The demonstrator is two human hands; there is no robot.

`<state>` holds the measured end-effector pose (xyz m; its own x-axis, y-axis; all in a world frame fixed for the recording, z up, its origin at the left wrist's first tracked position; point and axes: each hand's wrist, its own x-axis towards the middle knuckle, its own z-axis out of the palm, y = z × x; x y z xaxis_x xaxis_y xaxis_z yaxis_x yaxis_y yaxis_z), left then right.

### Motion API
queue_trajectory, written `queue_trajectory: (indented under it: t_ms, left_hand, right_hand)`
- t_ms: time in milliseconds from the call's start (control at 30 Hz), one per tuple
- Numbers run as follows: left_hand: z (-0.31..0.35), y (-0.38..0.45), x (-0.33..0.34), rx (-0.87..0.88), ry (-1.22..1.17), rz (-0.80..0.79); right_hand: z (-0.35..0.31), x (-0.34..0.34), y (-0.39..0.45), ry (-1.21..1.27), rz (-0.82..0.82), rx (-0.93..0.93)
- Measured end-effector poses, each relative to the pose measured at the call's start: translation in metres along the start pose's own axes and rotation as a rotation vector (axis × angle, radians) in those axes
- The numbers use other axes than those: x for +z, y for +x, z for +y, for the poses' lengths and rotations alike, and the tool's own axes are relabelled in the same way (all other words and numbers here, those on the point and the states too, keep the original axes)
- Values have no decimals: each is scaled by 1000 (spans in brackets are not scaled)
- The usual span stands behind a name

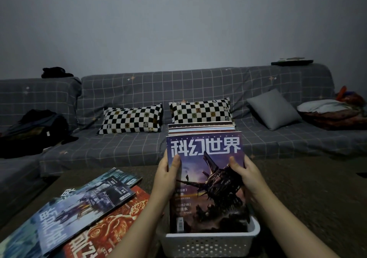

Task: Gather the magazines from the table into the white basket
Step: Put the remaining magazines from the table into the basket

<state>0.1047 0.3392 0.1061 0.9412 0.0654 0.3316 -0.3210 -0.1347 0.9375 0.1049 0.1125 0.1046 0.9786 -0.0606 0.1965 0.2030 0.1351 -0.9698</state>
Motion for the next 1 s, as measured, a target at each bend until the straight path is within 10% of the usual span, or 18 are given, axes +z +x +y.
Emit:
queue_trajectory:
  t_ms: [1000]
  left_hand:
    - [-12, 17, 7, -155, -224, -118]
  right_hand:
    - [17, -1, 4, 13, -27, 99]
